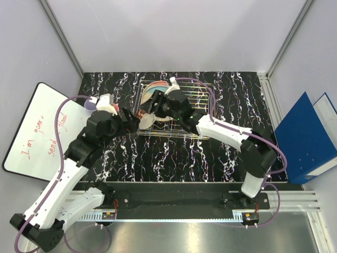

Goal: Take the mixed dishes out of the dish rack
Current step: Pick up the bowl from the dish rack.

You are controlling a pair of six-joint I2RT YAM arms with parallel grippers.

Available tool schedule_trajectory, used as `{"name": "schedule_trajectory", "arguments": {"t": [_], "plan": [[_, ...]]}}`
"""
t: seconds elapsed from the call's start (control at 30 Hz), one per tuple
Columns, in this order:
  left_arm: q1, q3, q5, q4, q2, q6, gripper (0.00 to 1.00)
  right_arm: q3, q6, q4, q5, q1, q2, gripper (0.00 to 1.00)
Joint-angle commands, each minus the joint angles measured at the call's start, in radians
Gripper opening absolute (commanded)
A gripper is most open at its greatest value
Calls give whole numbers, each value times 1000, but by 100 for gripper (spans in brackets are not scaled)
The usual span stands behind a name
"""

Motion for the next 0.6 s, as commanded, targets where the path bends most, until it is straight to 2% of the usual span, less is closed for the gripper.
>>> {"name": "schedule_trajectory", "arguments": {"t": [0.0,0.07,0.3,0.57], "plan": [[-4,18,-104,18,-82,-29,93,158,-6,-388,319,63,45,67],[-4,17,-121,12,-103,-38,93,182,42,-419,348,69,70,64],[-5,11,-173,-14,-197,-64,93,188,145,-467,435,116,91,64],[-4,-15,-164,-25,-252,-78,93,123,201,-320,434,119,103,65]]}}
